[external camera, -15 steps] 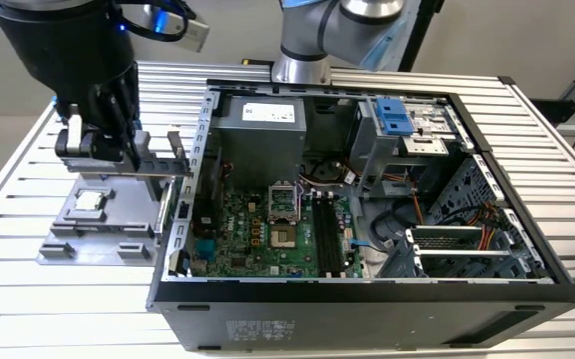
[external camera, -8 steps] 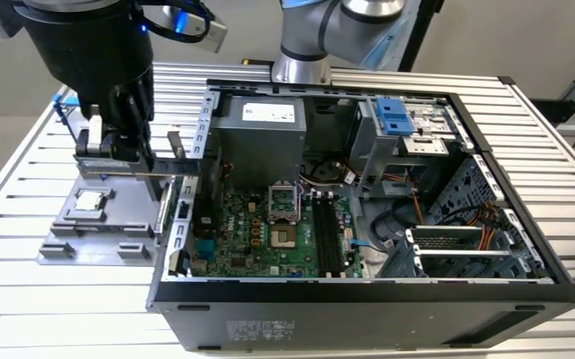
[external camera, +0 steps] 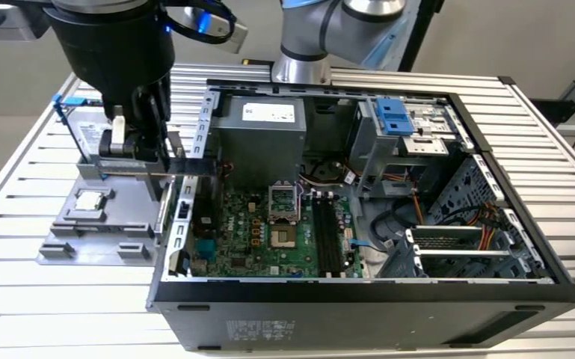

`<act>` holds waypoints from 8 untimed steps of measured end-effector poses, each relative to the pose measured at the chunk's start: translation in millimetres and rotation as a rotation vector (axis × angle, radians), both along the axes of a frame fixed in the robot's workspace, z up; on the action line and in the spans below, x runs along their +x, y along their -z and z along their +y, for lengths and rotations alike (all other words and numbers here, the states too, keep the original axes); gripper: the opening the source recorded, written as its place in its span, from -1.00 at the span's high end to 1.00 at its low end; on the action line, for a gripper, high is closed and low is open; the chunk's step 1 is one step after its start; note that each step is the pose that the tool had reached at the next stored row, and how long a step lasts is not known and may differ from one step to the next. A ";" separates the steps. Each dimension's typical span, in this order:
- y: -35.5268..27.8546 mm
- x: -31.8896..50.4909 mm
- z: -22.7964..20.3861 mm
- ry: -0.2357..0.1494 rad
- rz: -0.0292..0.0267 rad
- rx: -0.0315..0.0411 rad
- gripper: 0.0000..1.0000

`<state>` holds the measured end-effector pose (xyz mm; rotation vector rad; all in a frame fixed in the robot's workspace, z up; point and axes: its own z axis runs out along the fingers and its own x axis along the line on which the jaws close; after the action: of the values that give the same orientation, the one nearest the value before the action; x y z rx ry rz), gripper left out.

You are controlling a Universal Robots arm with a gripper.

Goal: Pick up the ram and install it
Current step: 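Pick up the ram and move it above insertion slot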

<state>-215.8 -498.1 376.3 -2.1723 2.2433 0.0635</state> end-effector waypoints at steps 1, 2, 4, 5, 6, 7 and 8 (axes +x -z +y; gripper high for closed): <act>0.0 2.2 0.0 0.000 0.0001 0.0000 1.00; 0.0 4.3 0.0 0.000 0.0002 -0.0001 1.00; 0.0 8.5 0.0 0.000 0.0004 0.0000 1.00; 0.0 10.5 0.0 0.000 0.0006 -0.0001 1.00; 0.0 12.7 0.0 0.000 0.0006 0.0000 1.00; 0.0 14.8 0.0 0.000 0.0007 0.0000 1.00; 0.0 17.0 0.0 0.000 0.0008 0.0000 1.00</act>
<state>-198.9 -498.1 376.3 -2.1727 2.2436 0.0643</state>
